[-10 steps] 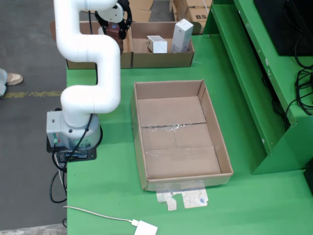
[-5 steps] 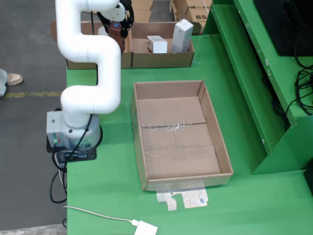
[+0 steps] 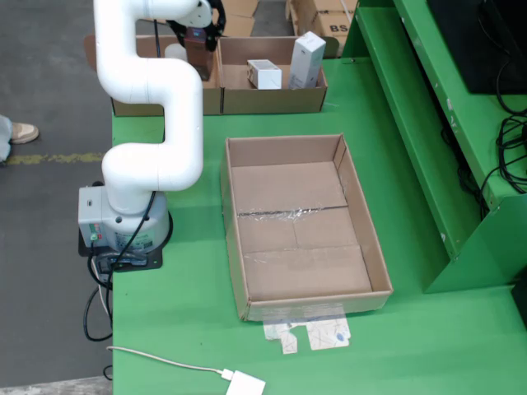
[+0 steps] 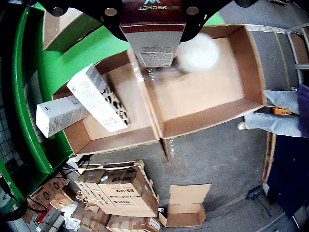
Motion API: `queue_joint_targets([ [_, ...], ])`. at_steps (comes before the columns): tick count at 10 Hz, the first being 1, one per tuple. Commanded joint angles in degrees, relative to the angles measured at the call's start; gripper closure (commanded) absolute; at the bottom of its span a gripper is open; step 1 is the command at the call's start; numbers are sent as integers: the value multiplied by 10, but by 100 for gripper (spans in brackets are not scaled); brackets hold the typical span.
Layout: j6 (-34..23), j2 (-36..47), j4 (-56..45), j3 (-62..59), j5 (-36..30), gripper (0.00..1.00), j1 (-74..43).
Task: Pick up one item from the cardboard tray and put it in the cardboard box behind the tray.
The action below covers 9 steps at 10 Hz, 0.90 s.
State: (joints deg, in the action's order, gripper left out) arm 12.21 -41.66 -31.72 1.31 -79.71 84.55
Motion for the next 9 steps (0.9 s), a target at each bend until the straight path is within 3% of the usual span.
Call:
queue_joint_targets([
  [1,-32,-38,197,-13,28,100,-19],
  [2,-32,-38,197,-13,28,100,-19],
  [3,-56,-83,311,-13,64,100,-27],
  [4,-56,-83,311,-13,64,100,-27],
  [5,-68,-109,375,-13,88,100,-26],
  [9,-50,-104,334,-13,62,100,-32],
])
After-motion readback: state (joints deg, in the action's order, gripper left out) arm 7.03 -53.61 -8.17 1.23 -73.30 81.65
